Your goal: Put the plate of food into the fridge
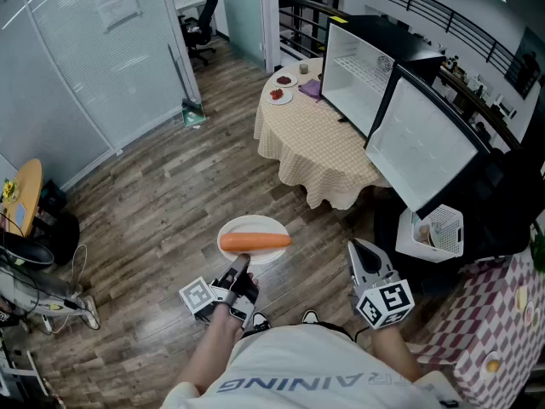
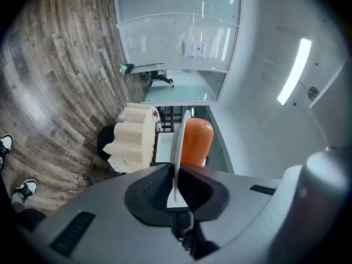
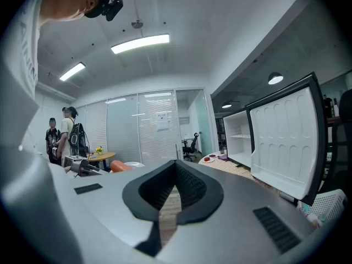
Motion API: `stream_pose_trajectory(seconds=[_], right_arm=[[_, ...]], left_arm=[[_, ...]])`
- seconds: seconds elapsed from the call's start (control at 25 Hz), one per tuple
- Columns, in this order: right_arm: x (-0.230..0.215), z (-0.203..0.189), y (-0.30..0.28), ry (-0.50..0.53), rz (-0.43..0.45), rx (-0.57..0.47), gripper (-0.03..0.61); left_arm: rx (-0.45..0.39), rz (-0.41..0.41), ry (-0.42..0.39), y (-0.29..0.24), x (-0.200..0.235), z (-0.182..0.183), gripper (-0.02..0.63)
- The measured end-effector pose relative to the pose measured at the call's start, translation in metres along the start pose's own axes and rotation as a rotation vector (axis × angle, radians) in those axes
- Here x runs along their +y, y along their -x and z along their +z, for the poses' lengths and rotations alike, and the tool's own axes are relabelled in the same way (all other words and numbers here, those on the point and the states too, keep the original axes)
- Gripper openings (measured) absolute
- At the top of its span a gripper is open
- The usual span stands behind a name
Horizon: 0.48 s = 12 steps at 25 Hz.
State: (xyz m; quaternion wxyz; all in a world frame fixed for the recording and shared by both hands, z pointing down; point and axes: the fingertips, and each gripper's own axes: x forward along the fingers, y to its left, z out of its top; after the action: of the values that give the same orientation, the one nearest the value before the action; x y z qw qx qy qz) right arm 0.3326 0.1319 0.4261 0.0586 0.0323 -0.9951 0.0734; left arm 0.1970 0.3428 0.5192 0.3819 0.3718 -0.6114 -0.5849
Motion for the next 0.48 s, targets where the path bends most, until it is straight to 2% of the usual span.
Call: stream_pose_trajectory(seconds=[0.48], right_arm=[[0.003, -0.003, -0.011, -0.015, 0.012, 0.005, 0.021]], left_arm=[[-0.017, -0.013, 0.017, 0.001, -0.002, 0.004, 0.031]])
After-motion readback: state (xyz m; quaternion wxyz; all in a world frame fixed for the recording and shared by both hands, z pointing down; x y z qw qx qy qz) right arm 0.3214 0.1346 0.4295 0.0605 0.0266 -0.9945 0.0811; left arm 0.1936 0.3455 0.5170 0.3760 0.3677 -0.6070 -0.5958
